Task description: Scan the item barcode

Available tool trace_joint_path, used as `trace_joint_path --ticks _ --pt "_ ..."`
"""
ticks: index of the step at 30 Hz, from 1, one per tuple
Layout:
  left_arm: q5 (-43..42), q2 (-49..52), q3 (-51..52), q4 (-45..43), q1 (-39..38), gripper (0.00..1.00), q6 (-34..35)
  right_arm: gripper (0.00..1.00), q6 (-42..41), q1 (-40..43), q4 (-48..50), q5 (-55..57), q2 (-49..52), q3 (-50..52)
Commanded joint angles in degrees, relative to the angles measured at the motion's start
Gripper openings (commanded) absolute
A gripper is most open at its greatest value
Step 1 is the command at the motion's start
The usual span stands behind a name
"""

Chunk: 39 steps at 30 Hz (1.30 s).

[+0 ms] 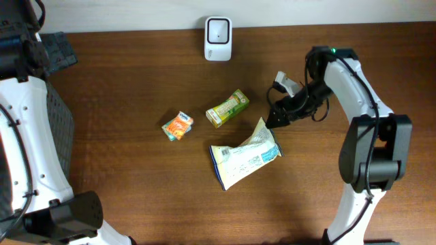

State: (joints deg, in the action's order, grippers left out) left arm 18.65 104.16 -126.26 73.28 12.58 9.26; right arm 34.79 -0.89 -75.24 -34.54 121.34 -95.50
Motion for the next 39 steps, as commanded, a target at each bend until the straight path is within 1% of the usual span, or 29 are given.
trace_joint_path --ticks 1,3,6,7,9,10,11,12,14,15,17,20,21,22,23,25,26,27,28,31,32,34,37,39 --pt "-0.02 0.11 0.07 -0.09 0.24 0.99 0.52 0.99 5.73 -1.07 6.67 -8.55 0.00 10.54" --pt "-0.02 0.11 0.07 -0.09 0.24 0.99 0.52 0.99 6.56 -3.21 11.50 -12.92 0.00 15.76" --pt "-0.02 0.11 0.07 -0.09 0.24 0.99 0.52 0.99 6.99 -6.38 11.87 -12.83 0.00 16.92" --pt "-0.02 0.11 0.07 -0.09 0.24 0.99 0.52 0.97 6.95 -7.21 12.13 -12.87 0.00 16.92" --pt "-0.02 0.11 0.07 -0.07 0.24 0.99 0.52 0.65 6.19 -8.09 12.28 -15.17 0.00 16.92" --pt "-0.02 0.11 0.07 -0.07 0.24 0.99 0.52 0.27 4.15 -8.17 12.31 -16.63 0.00 16.92" --pt "-0.02 0.11 0.07 -0.09 0.24 0.99 0.55 0.04 1.18 -8.04 12.39 -17.79 0.00 16.92" --pt "-0.02 0.11 0.07 -0.09 0.24 0.99 0.52 0.04 0.00 -7.96 12.66 -17.79 0.00 16.85" --pt "-0.02 0.11 0.07 -0.07 0.24 0.99 0.52 0.04 -1.97 -7.48 12.72 -17.77 -0.02 16.13" --pt "-0.02 0.11 0.07 -0.09 0.24 0.99 0.52 0.04 -4.31 -6.64 12.61 -17.75 -0.09 14.93" --pt "-0.02 0.11 0.07 -0.07 0.24 0.99 0.55 0.04 -6.40 -4.20 10.62 -17.00 -0.55 10.51" --pt "-0.02 0.11 0.07 -0.09 0.24 0.99 0.52 0.04 -16.26 -1.53 10.56 -9.16 -1.09 2.58" --pt "-0.02 0.11 0.07 -0.07 0.24 0.99 0.52 0.04 -17.79 -1.20 10.54 -6.73 -1.09 0.59" --pt "-0.02 0.11 0.07 -0.07 0.24 0.99 0.52 0.11 -17.75 -1.01 10.49 -5.22 -1.09 -0.24" --pt "-0.02 0.11 0.07 -0.09 0.24 0.99 0.52 0.33 -17.73 -1.03 10.47 -4.28 -1.07 -0.28" --pt "-0.02 0.11 0.07 -0.09 0.24 0.99 0.55 0.69 -16.74 -1.01 11.32 -1.81 -0.83 1.38" --pt "-0.02 0.11 0.07 -0.07 0.24 0.99 0.55 0.83 -16.20 -0.96 12.11 -1.81 -0.70 2.40" --pt "-0.02 0.11 0.07 -0.07 0.24 0.99 0.52 0.93 -16.20 -0.90 12.50 -1.79 -0.02 2.95" --pt "-0.02 0.11 0.07 -0.07 0.24 0.99 0.55 0.96 -16.17 -0.74 12.50 -1.77 0.31 2.99" --pt "-0.02 0.11 0.07 -0.09 0.24 0.99 0.55 0.99 -12.15 1.42 12.76 -2.08 1.84 3.10" --pt "-0.02 0.11 0.07 -0.09 0.24 0.99 0.52 0.99 -9.35 2.25 13.29 -4.13 2.64 3.10" --pt "-0.02 0.11 0.07 -0.07 0.24 0.99 0.52 0.99 -1.81 2.84 13.29 -12.13 4.72 3.15" --pt "-0.02 0.11 0.07 -0.07 0.24 0.99 0.52 0.99 3.02 -0.33 13.07 -19.21 10.08 3.17" --pt "-0.02 0.11 0.07 -0.09 0.24 0.99 0.52 0.99 5.51 -3.43 12.46 -23.74 11.21 3.17"
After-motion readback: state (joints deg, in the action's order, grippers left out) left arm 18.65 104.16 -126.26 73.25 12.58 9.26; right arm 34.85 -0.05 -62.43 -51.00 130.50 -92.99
